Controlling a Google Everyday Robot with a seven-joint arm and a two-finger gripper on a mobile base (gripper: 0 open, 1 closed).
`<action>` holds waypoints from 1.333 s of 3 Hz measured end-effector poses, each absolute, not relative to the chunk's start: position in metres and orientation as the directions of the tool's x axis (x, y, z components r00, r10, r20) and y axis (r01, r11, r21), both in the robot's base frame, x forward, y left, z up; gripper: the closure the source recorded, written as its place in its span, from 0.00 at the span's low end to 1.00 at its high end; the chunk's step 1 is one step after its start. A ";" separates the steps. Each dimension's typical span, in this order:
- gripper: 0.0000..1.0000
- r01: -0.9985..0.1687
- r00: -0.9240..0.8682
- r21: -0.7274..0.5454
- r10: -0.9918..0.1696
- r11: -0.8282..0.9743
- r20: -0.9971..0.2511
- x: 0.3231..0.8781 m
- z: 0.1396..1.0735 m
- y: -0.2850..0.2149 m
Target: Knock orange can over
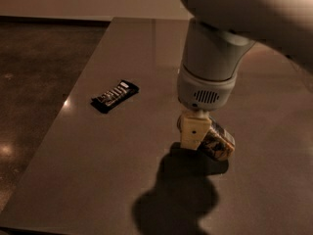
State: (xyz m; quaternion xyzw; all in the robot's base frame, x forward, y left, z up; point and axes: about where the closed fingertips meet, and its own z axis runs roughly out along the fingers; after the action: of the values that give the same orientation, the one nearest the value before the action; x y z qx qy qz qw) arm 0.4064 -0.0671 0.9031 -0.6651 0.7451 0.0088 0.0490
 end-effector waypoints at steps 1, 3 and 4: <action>0.58 -0.992 -0.109 -0.057 -0.994 0.109 -0.005 0.412 0.890 -0.072; 0.12 -0.996 -0.086 -0.039 -0.996 0.085 0.031 0.407 0.872 -0.069; 0.00 -0.995 -0.085 -0.047 -0.996 0.083 0.024 0.409 0.873 -0.067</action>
Offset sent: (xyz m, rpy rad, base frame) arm -0.0016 -0.0096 -0.0364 -0.1877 0.0589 0.0280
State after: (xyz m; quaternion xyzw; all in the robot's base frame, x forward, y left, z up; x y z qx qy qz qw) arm 0.4088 -0.0670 0.8727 -0.6765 0.7360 -0.0257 0.0071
